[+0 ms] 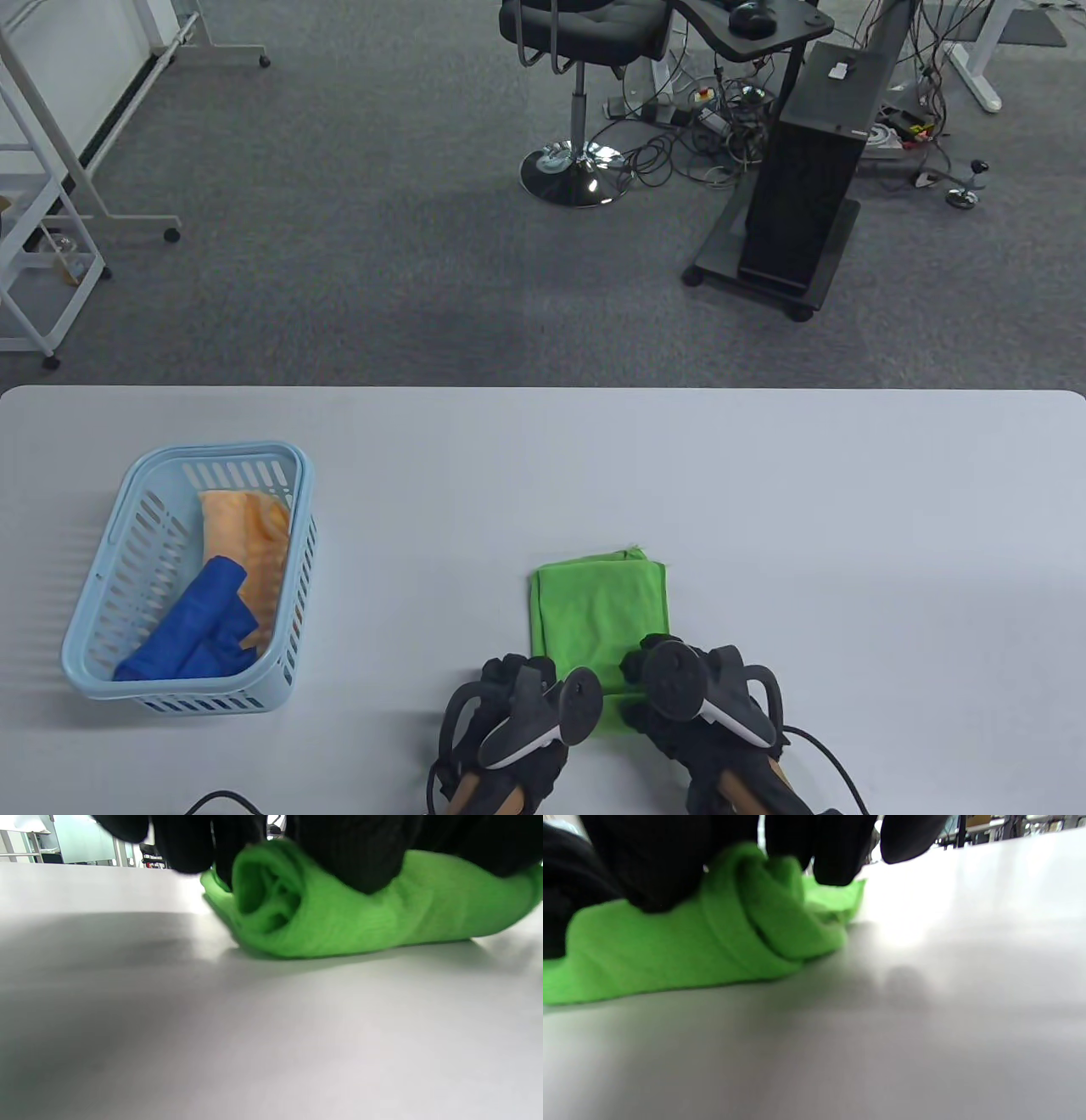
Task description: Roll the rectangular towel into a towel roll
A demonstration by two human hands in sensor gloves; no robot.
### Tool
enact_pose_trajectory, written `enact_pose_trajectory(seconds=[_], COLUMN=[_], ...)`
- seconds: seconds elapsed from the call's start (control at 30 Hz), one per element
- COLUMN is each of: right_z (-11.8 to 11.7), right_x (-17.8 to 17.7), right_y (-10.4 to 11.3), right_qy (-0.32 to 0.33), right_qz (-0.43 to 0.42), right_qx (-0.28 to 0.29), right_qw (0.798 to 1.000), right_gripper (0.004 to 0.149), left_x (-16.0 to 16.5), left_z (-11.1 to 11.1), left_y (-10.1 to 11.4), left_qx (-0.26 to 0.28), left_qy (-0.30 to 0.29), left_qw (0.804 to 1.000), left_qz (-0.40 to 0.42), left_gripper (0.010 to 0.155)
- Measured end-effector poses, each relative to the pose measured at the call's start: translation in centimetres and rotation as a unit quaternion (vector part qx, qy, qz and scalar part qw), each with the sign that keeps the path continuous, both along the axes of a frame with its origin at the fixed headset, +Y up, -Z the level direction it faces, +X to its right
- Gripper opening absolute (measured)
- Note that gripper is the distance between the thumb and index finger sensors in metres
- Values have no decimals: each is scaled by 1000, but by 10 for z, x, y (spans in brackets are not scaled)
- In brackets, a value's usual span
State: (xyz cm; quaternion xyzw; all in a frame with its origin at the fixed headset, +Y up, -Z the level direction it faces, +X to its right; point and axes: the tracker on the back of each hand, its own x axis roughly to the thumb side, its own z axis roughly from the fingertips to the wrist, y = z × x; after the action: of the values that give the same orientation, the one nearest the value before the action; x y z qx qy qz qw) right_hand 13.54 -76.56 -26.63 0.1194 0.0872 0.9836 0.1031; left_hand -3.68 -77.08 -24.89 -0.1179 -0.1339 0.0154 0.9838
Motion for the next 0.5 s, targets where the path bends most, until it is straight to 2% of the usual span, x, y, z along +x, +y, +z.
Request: enact_pose_trajectory(seconds=[0.03,0.13,0.2,0.27,0.33,0.43,0.5], right_z=[0,-1,-1,0,0,2,1], right_x=[-1,0,1,1,2,3,3], right_y=[0,-3,-2,-1,0,-1,-5], right_qy=[2,13,7,6,4,7,13], right_qz=[7,40,47,64,74,72,99], right_qx=[10,54,54,30,-8,-44,-63], right_qw=[1000,998,997,997,997,996,993], right_gripper=[52,47,48,50,60,71,77], left_x=[0,2,4,5,6,5,6], left_z=[0,0,1,2,3,2,1], left_y=[-1,1,0,2,3,0,-4], left_qx=[-1,26,33,35,27,-9,-22], left_qy=[4,-2,-11,-13,-27,-36,-30], left_qw=[1000,1000,999,999,998,999,998], left_qz=[-1,5,-13,-32,-41,-26,-40], left_gripper=[60,50,47,49,53,70,76])
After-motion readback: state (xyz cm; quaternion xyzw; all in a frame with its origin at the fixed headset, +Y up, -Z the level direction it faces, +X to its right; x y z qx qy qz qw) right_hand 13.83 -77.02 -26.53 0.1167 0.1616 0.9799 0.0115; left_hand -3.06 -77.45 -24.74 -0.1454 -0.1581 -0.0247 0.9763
